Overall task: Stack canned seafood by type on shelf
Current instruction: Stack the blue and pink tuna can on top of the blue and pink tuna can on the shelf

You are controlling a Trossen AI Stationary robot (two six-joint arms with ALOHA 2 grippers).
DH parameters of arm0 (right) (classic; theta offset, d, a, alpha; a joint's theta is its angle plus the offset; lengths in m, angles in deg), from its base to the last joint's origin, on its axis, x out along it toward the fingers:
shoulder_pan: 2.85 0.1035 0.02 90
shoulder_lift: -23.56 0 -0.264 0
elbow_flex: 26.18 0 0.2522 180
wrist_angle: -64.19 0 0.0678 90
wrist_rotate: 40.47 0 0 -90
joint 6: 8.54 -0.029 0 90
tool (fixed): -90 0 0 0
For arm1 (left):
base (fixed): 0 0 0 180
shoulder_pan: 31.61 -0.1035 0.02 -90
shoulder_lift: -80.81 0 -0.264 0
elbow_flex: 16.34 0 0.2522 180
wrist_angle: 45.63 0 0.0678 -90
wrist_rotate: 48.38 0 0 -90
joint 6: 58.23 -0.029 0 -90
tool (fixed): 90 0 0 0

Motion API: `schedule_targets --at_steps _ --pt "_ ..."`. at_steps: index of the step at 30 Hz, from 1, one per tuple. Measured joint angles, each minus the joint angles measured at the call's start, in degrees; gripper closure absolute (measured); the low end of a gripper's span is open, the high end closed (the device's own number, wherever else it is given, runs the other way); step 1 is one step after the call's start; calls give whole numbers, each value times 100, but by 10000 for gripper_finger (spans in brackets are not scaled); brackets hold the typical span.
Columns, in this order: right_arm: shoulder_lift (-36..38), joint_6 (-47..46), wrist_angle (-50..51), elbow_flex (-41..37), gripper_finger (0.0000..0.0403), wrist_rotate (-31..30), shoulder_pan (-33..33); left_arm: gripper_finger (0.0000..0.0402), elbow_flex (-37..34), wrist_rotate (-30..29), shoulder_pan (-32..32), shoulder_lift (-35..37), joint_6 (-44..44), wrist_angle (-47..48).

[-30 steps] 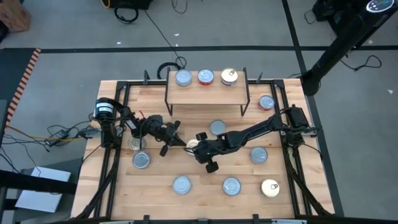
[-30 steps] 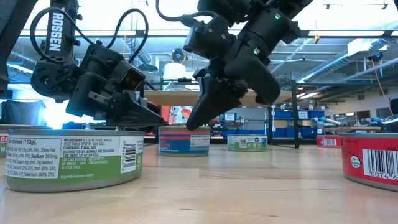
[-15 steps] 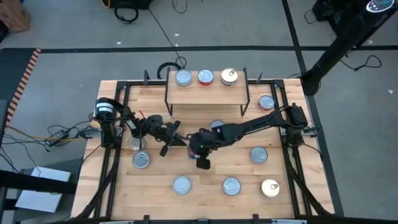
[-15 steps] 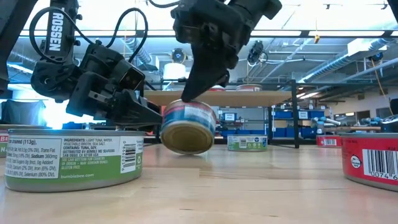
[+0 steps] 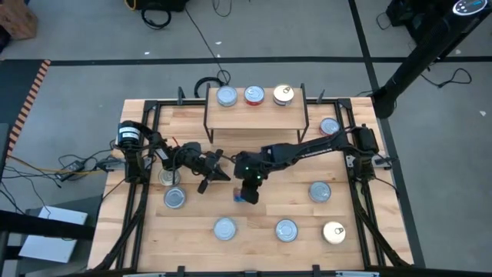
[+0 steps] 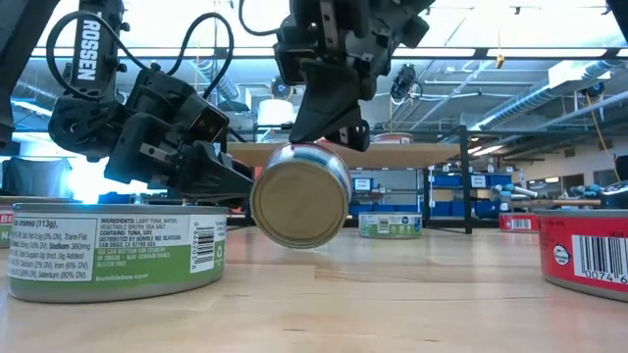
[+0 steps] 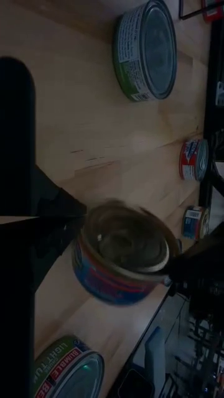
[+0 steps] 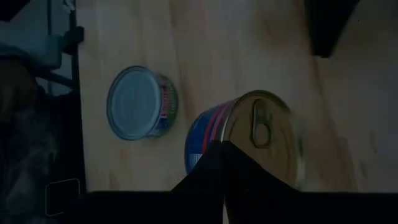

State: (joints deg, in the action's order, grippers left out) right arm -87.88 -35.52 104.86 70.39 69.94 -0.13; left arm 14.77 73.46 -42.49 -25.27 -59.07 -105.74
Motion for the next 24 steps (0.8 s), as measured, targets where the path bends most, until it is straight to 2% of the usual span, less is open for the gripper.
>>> schedule_targets --at_steps 8,13,17,24 --pt "39 -3 49 -171 399 138 -203 401 0 3 0 0 2 2" --pt "39 5 63 -173 387 14 -235 401 0 14 0 0 2 3" --pt "22 16 100 -188 350 -275 -244 401 0 16 0 0 4 4" --pt "56 169 456 -137 257 -431 -282 401 0 34 0 0 4 8"
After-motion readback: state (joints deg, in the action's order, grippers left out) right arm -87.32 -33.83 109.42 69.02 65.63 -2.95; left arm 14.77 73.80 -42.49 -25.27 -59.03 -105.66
